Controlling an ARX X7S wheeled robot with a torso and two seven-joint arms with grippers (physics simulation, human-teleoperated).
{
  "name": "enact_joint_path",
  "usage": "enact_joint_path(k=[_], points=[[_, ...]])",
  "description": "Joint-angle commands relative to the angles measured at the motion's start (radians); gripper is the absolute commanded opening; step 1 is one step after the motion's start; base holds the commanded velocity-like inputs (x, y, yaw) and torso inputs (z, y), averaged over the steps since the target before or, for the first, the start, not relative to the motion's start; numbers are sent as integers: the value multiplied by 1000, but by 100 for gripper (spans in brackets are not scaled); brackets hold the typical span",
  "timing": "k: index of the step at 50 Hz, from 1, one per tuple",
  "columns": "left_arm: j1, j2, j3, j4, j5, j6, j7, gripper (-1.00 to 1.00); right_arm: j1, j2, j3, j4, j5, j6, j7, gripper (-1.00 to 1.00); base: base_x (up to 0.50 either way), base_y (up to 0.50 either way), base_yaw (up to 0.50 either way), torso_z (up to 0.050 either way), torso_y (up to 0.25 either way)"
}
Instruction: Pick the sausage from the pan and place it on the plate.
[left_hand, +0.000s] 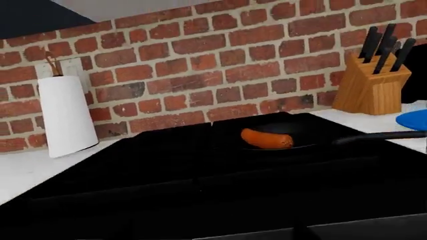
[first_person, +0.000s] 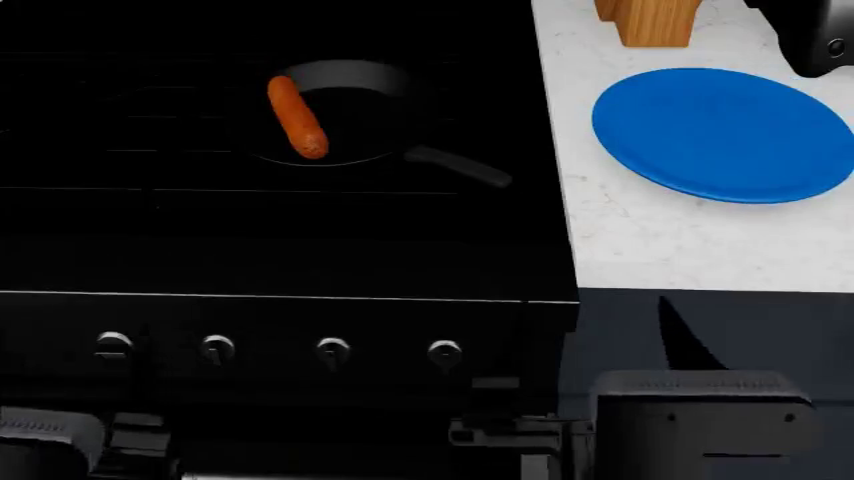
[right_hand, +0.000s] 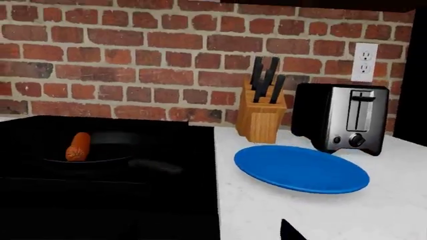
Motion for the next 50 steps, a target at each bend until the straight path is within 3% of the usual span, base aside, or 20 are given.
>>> enact_joint_path(k=[1,2,3,4,5,6,8,10,11,12,13,14,15,17,24,31,42,50], points=[[-302,-60,-17,480,6,-609,61,100,426,-27,154,-489,207,793,-13,100,0,0,0,0,0],[-431,-47,-21,487,12,-738,98,100,483,-5,178,-490,319,840,71,100,0,0,0,0,0],[-435,-12,-68,487,15,-717,135,100,579,29,238,-490,469,919,221,100,0,0,0,0,0],[-495,34,-50,487,165,-756,257,100,664,63,288,-490,619,990,371,100,0,0,0,0,0],[-620,137,7,487,315,-849,407,100,729,121,296,-451,769,994,521,100,0,0,0,0,0],[-676,140,19,487,465,-900,557,100,815,158,329,-348,919,992,671,100,0,0,0,0,0],[-822,119,196,486,765,-1088,823,100,922,234,262,-246,1219,922,971,100,0,0,0,0,0],[-921,140,182,398,1065,-1095,1056,100,1005,276,189,-190,1519,861,1246,100,0,0,0,0,0],[-1046,140,163,294,1215,-1095,1206,100,1088,289,152,-129,1669,844,1272,100,0,0,0,0,0],[-1074,140,156,268,1365,-1095,1356,100,1098,293,146,-117,1779,837,1278,100,0,0,0,0,0],[-1103,140,152,246,1515,-1095,1418,100,1113,298,144,-94,1783,826,1283,100,0,0,0,0,0],[-1124,140,135,230,1559,-1095,1456,100,1123,303,131,-75,1801,823,1282,100,0,0,0,0,0],[-1073,140,64,249,1423,-1095,1330,100,1137,290,107,-39,1804,823,1270,100,0,0,0,0,0],[-1031,140,61,282,1302,-1095,1207,100,1108,284,114,-49,1799,820,1255,100,0,0,0,0,0],[-981,140,71,309,1201,-1095,1096,100,1055,273,130,-63,1755,821,1202,100,0,0,0,0,0],[-1017,140,97,269,1228,-1095,1099,100,1059,270,134,-35,1691,827,1142,100,0,0,0,0,0],[-1019,139,78,126,1117,-1094,1035,100,1063,267,89,146,1633,822,1086,100,0,0,0,0,0],[-1018,139,94,41,1221,-1094,1153,100,1090,271,32,231,1654,827,1119,100,0,0,0,0,0]])
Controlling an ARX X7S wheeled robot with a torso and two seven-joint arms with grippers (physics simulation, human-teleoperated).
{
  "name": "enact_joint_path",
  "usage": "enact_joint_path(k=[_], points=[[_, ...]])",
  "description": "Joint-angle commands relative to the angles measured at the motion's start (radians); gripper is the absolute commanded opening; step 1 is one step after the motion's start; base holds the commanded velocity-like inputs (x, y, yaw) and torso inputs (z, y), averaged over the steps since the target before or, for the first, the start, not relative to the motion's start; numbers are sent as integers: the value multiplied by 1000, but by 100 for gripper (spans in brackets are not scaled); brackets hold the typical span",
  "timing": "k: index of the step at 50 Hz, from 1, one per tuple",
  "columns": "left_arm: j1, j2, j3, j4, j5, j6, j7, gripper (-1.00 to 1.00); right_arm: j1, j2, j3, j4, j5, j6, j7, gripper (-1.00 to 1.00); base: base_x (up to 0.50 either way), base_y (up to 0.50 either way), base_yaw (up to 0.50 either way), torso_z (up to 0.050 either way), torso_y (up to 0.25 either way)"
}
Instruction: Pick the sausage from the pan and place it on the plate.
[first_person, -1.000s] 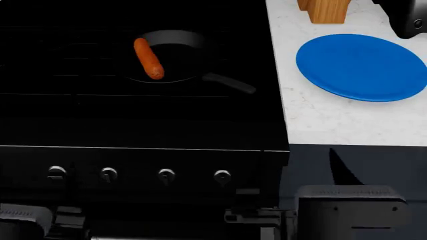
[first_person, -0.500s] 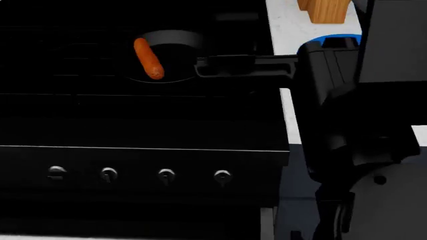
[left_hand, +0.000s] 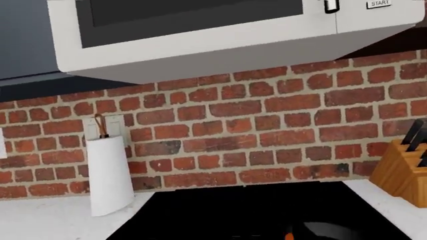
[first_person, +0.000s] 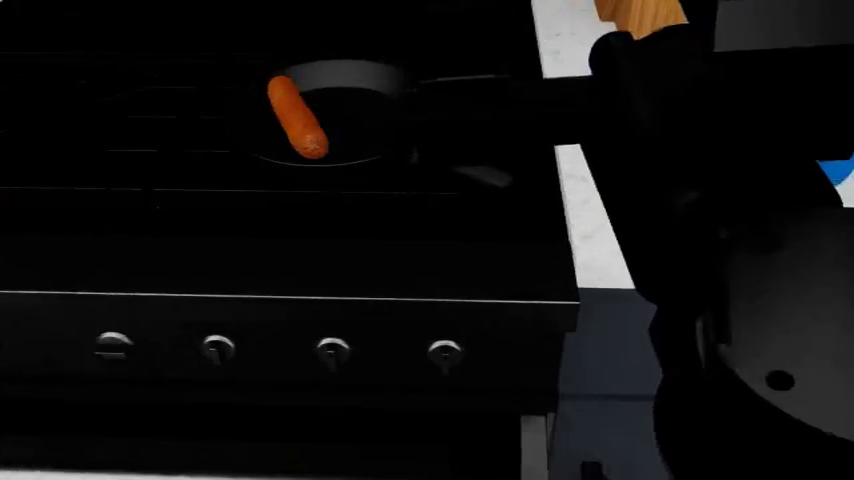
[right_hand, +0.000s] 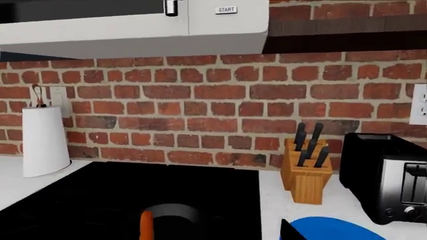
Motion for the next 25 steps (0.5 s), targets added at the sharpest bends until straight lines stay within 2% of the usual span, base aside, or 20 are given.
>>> enact_joint_path(k=[1,9,18,25], points=[[-19,2,-4,-113,60,-10,90,100,38,5,-57,131,9,5,10,100,0,0,0,0,0],[-65,2,-53,-200,39,-11,115,100,101,8,-98,214,-35,10,-10,100,0,0,0,0,0],[-70,2,-81,-218,16,-11,123,100,109,7,-108,221,14,-10,23,100,0,0,0,0,0],[-84,2,-88,-225,0,-11,112,100,98,17,-99,205,38,-27,18,100,209,0,0,0,0]])
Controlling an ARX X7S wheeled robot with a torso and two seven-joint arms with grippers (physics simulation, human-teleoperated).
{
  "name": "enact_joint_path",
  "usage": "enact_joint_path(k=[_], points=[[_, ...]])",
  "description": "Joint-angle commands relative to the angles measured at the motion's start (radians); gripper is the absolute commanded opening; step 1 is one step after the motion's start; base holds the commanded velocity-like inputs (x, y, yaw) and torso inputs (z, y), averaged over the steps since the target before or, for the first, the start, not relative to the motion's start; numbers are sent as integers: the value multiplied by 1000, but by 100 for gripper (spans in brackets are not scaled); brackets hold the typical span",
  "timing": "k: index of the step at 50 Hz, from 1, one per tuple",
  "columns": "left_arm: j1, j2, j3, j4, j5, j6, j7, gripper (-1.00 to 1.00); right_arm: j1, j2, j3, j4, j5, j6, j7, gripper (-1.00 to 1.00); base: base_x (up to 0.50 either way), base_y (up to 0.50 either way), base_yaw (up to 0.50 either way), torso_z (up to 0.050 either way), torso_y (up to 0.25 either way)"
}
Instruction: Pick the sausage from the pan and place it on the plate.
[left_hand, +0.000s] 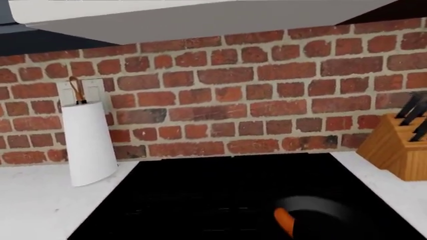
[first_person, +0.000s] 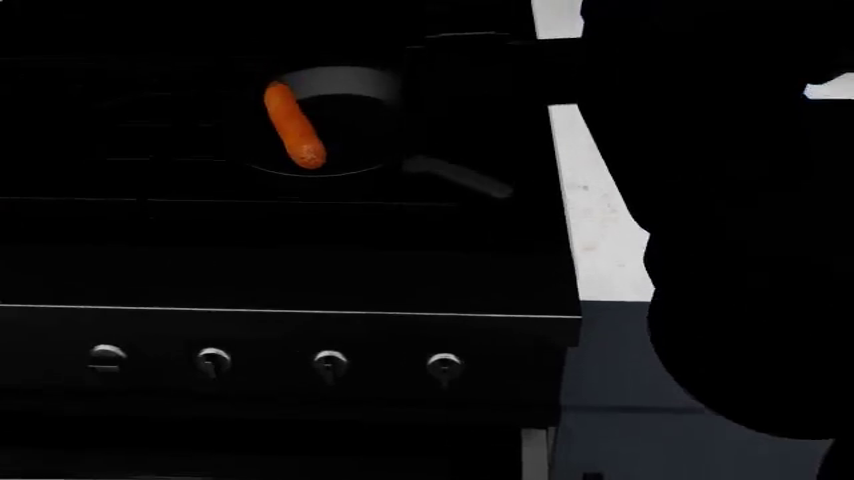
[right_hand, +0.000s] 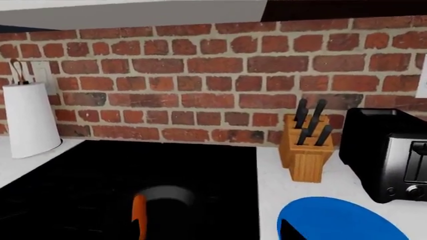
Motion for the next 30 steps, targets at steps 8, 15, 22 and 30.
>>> enact_joint_path(k=[8,15,22,30], points=[[1,0,-27,-16,-111,-1,-86,100,-22,26,8,-10,34,-36,-9,100,247,0,0,0,0],[4,0,-29,-12,-145,-1,-109,100,-29,30,4,-12,26,-45,-20,100,254,0,0,0,0],[19,0,-33,-3,-138,-1,-112,100,-71,32,8,-24,-7,-58,-61,100,253,0,0,0,0],[28,0,-36,0,-170,0,-140,100,-78,34,3,-24,-3,-71,-61,100,254,0,0,0,0]])
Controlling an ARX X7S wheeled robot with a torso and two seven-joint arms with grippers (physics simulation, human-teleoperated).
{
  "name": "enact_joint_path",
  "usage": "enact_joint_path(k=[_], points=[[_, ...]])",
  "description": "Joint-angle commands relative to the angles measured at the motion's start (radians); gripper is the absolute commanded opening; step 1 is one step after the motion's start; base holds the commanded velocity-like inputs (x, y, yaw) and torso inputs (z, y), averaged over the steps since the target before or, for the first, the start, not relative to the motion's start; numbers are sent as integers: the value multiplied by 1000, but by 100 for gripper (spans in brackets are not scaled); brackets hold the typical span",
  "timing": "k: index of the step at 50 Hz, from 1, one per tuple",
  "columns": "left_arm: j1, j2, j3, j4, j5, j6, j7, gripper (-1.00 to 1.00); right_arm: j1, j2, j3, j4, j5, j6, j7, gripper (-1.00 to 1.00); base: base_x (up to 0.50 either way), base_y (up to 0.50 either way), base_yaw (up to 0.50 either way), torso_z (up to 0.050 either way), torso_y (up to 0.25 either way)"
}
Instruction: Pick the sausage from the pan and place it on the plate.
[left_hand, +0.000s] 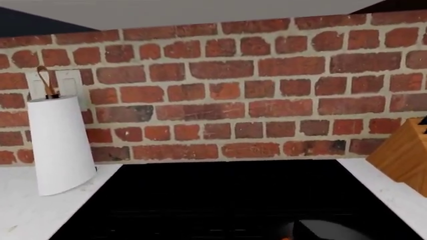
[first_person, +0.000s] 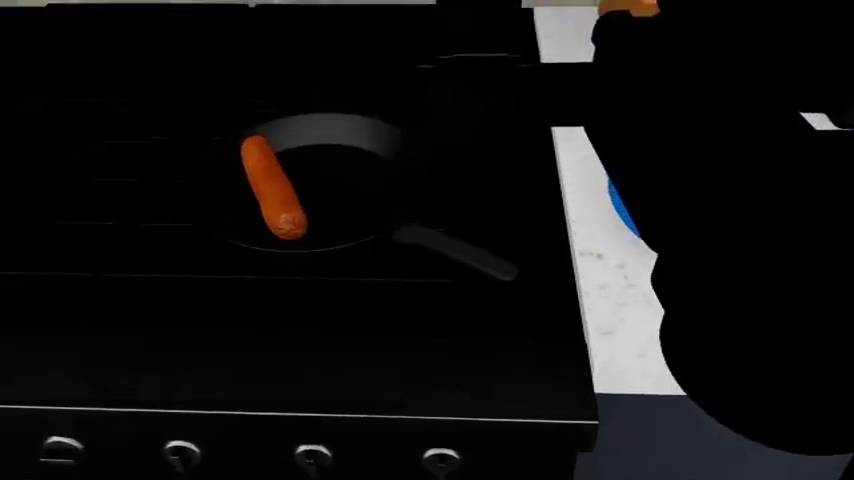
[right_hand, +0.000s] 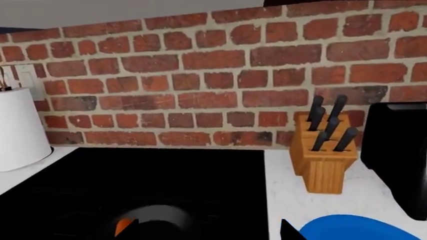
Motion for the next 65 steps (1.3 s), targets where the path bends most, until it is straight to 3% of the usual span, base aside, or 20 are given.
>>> enact_joint_path(k=[1,38,65], points=[[13,0,-5,6,-49,0,-45,100,-26,5,-2,-7,-12,-18,-22,100,254,0,0,0,0],[62,-13,-31,22,-200,21,-166,100,-66,11,-36,-1,-81,-60,-98,100,253,0,0,0,0],[73,-21,-47,44,-229,14,-175,100,-85,24,-52,-18,-69,-83,-93,100,253,0,0,0,0]])
